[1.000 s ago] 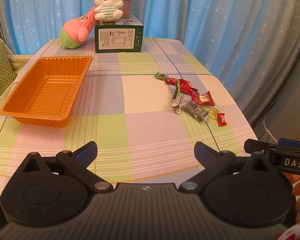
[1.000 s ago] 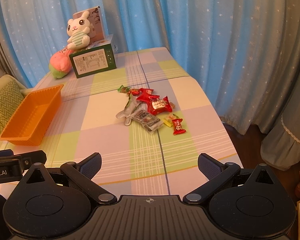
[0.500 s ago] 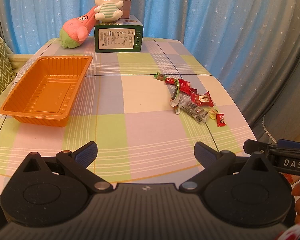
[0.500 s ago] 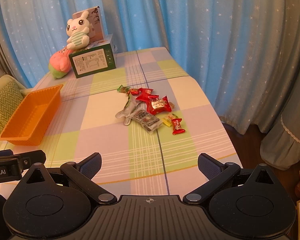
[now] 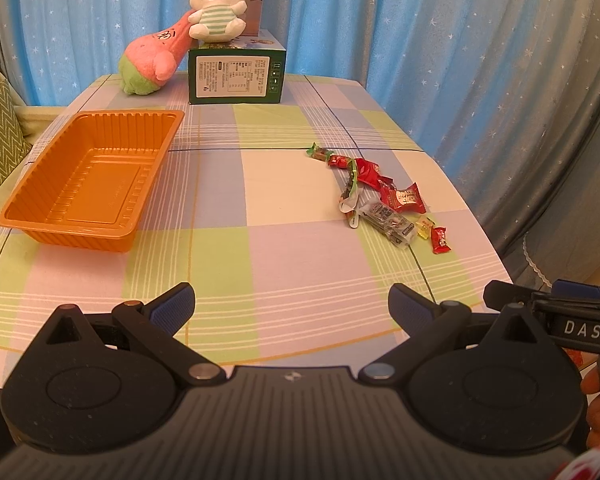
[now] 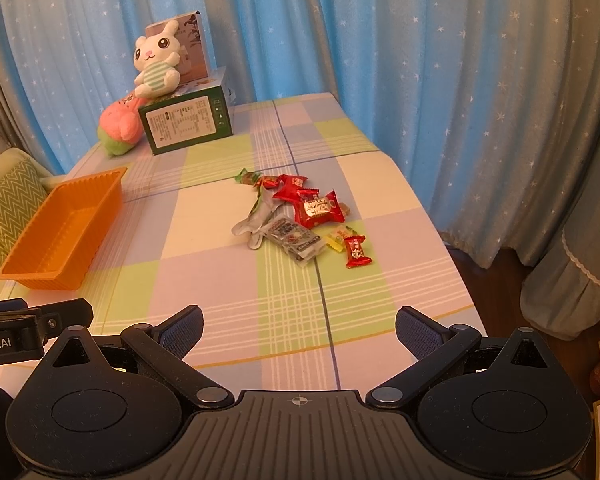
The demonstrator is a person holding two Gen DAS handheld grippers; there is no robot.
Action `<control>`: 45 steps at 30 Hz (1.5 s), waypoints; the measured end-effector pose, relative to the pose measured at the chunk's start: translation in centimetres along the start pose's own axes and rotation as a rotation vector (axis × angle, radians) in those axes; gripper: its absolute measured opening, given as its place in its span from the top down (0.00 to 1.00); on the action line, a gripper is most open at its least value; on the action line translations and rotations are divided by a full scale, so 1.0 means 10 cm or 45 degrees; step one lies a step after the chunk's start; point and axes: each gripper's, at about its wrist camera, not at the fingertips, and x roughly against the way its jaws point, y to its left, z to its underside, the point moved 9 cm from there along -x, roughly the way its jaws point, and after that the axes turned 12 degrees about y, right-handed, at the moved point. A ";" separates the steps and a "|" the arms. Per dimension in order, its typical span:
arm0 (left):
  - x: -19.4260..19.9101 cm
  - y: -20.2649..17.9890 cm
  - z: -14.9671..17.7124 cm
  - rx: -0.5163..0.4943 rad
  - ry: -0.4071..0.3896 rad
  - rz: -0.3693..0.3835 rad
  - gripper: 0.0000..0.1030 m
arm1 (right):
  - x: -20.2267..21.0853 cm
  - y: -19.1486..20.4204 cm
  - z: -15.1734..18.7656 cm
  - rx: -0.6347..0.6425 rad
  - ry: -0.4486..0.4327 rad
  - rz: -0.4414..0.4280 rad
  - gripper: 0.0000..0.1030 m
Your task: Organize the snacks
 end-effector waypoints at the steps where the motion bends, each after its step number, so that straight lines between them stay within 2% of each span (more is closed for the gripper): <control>1: 0.00 -0.01 0.00 0.000 0.000 0.000 0.01 | 0.00 0.00 0.00 0.000 0.001 0.001 0.01; 27: -0.05 0.04 -0.05 0.010 -0.001 0.022 0.01 | -0.06 -0.12 -0.01 -0.045 -0.025 0.021 0.01; 41: -0.52 -0.18 -0.40 -0.030 0.018 0.074 0.06 | -0.40 -0.51 -0.31 -0.078 -0.104 0.053 0.01; 42: -0.58 -0.20 -0.42 -0.032 0.020 0.075 0.06 | -0.45 -0.53 -0.34 -0.079 -0.107 0.050 0.03; 43: -0.63 -0.22 -0.44 -0.034 0.022 0.077 0.06 | -0.51 -0.56 -0.36 -0.076 -0.107 0.046 0.11; 45: -0.76 -0.26 -0.48 -0.033 0.028 0.081 0.07 | -0.65 -0.61 -0.40 -0.082 -0.087 0.040 0.17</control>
